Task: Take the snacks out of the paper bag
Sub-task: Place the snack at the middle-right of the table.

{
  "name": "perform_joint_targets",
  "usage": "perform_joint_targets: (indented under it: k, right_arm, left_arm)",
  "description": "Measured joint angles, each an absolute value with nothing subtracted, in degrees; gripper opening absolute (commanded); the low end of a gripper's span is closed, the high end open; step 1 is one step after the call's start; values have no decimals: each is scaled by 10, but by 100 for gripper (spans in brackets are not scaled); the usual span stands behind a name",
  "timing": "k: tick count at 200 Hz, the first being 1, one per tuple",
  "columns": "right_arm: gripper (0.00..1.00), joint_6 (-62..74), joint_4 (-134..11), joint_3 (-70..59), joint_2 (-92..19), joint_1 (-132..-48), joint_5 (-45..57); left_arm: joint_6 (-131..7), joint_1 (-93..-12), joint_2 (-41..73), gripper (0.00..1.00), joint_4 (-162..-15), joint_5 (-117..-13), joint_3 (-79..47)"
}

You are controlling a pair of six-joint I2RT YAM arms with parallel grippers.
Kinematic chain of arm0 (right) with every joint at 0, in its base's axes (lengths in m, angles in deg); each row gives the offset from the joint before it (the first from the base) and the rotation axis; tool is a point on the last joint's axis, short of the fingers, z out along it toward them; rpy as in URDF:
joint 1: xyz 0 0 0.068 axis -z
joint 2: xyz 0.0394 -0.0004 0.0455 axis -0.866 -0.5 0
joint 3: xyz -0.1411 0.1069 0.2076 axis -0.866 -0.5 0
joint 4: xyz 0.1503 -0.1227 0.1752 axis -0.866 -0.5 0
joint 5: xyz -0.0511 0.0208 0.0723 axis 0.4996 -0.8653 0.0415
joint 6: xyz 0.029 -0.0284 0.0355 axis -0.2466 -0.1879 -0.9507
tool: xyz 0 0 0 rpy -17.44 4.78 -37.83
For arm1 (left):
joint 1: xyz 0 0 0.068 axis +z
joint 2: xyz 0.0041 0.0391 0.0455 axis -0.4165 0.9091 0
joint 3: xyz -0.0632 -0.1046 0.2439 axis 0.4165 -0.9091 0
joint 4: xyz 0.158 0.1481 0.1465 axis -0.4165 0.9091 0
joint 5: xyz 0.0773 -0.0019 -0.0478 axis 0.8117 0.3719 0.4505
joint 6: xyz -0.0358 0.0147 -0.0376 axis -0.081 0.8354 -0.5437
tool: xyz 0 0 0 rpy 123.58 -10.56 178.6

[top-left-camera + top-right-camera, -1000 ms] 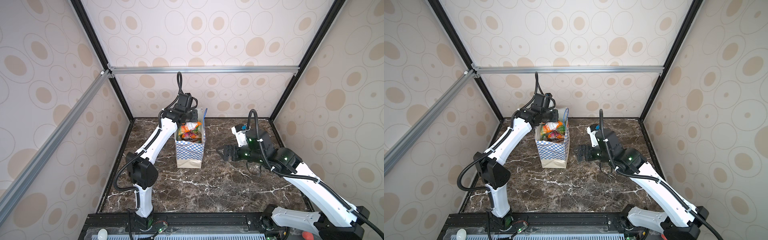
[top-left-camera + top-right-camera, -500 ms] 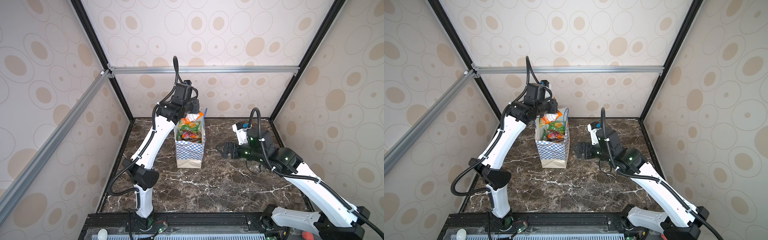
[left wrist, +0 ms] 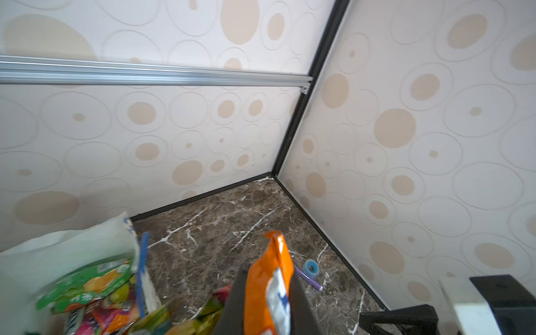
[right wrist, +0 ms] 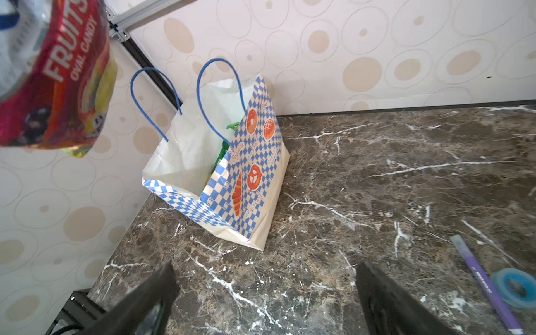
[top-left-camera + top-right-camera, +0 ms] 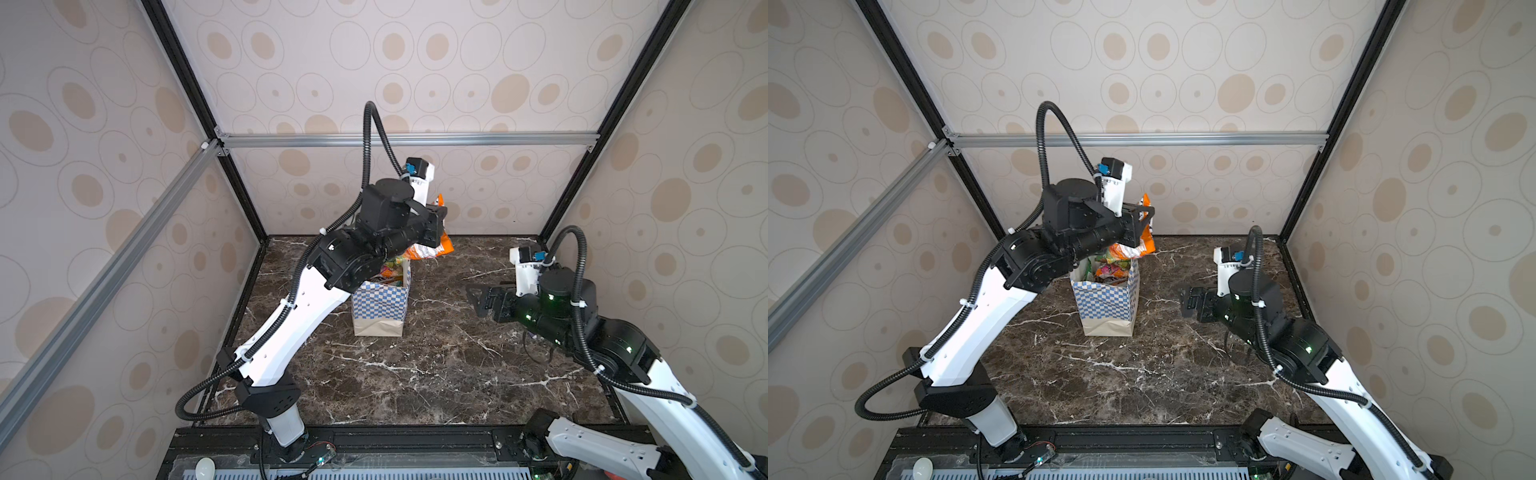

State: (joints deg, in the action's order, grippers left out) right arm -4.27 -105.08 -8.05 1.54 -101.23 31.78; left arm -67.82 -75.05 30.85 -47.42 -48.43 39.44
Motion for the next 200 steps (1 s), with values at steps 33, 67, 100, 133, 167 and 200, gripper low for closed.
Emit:
perform_joint_targets:
  k: [33, 67, 100, 133, 167, 200]
  right_arm:
    - [100, -63, -1100, -138, 82, -1013, 359]
    - [100, -114, -1161, -192, 145, -1013, 371]
    - [100, -164, -1196, -262, 183, -1013, 356]
    - [100, -194, -1202, -316, 179, -1013, 320]
    - [100, -204, -1201, -329, 174, -1013, 300]
    - [100, -205, -1199, -329, 174, -1013, 297]
  left_arm:
    - [-695, -774, 385, 0, -512, -485, 383]
    - [-714, -777, 517, 0, -529, -485, 390]
    - [-730, -780, 633, 0, -536, -488, 391]
    - [-736, -781, 702, 0, -545, -475, 391]
    - [-739, -781, 738, 19, -552, -474, 391]
    - [-739, -781, 739, 39, -559, -479, 392]
